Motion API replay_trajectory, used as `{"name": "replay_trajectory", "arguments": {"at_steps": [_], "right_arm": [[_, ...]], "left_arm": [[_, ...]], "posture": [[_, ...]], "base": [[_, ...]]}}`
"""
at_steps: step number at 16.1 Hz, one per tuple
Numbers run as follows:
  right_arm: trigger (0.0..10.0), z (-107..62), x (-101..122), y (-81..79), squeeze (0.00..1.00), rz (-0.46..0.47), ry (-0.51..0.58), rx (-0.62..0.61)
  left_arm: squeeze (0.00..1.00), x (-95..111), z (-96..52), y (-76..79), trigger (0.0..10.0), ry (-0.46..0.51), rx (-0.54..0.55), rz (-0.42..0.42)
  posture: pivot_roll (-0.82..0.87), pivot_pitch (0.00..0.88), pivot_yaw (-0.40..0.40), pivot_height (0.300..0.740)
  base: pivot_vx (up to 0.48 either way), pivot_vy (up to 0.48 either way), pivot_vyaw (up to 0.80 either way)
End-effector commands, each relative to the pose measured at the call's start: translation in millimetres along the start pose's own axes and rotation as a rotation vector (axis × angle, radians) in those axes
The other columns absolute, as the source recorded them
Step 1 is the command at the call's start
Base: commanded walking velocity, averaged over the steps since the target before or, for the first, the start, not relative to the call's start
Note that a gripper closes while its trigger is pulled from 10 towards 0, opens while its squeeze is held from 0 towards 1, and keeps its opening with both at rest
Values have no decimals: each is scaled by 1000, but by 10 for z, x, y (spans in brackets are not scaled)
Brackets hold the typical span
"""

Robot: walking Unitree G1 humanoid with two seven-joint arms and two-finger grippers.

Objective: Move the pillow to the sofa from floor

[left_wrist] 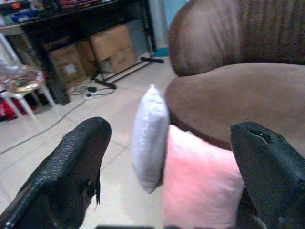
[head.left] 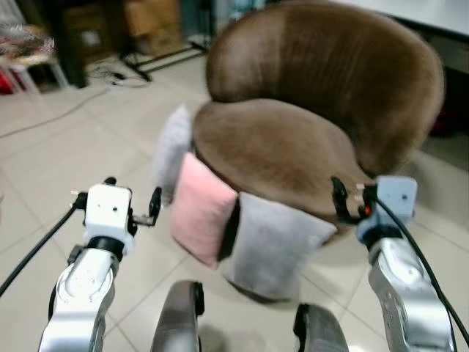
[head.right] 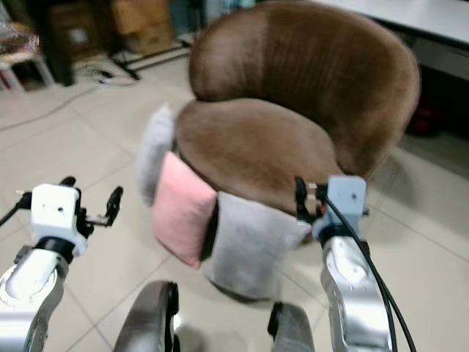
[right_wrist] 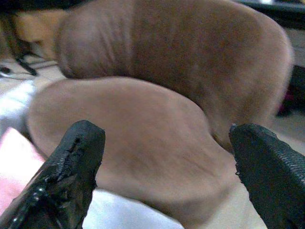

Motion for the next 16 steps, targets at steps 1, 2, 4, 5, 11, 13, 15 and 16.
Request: {"name": "replay_trajectory", "arguments": {"at_steps": [1, 2, 4, 5, 11, 13, 15, 16], "right_arm": [[10000, -21, -55, -18, 1000, 2, -28, 23], [10000, -20, -39, -54, 1000, -7, -22, 51], [10000, -18, -30, -72, 1000, -6, -16, 55], [10000, -15, -33, -64, 1000, 8, -19, 42], [10000, 2, -61, 63, 1000, 23, -40, -59], [10000, 1, -60, 58, 1000, 25, -40, -59], [10000, 2, -62, 52, 1000, 29, -40, -56], [10000, 3, -59, 42, 608, 30, -39, -54]], "left_arm": [[1000, -26, -3, 9, 10000, -13, -9, 7], [1000, -27, -3, 16, 10000, -14, -11, 9], [1000, -27, -2, 18, 10000, -14, -13, 11], [1000, -25, 1, 17, 10000, -14, -13, 12], [1000, -10, 26, 12, 10000, -14, -27, 3], [1000, -10, 26, 18, 10000, -15, -33, -3], [1000, -8, 30, 20, 10000, -15, -35, -4], [1000, -3, 31, 18, 10000, -13, -36, -5]], "posture": [[-53, 0, -19, 607], [-51, 0, -20, 607], [-51, 0, -20, 607], [-50, 0, -19, 607], [-51, 0, -12, 607], [-50, 0, -12, 607], [-50, 0, -12, 607], [-48, 0, -11, 607]], "base": [[0, 0, 525], [0, 0, 800], [0, 0, 800], [0, 0, 800], [40, 0, 0], [268, 0, 0], [324, 0, 0], [334, 0, 0]]}}
Point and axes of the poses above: a point about 5 cm out from each wrist's last joint towards the gripper, its own z axis pointing out of the wrist towards the gripper, its own x axis along the axis of the wrist's last joint, y = z × x, the point moved 3 cm from there along z, pointing out of the wrist towards the gripper, and after that the axes turned 11 degrees about -z, right-handed, at the moved point
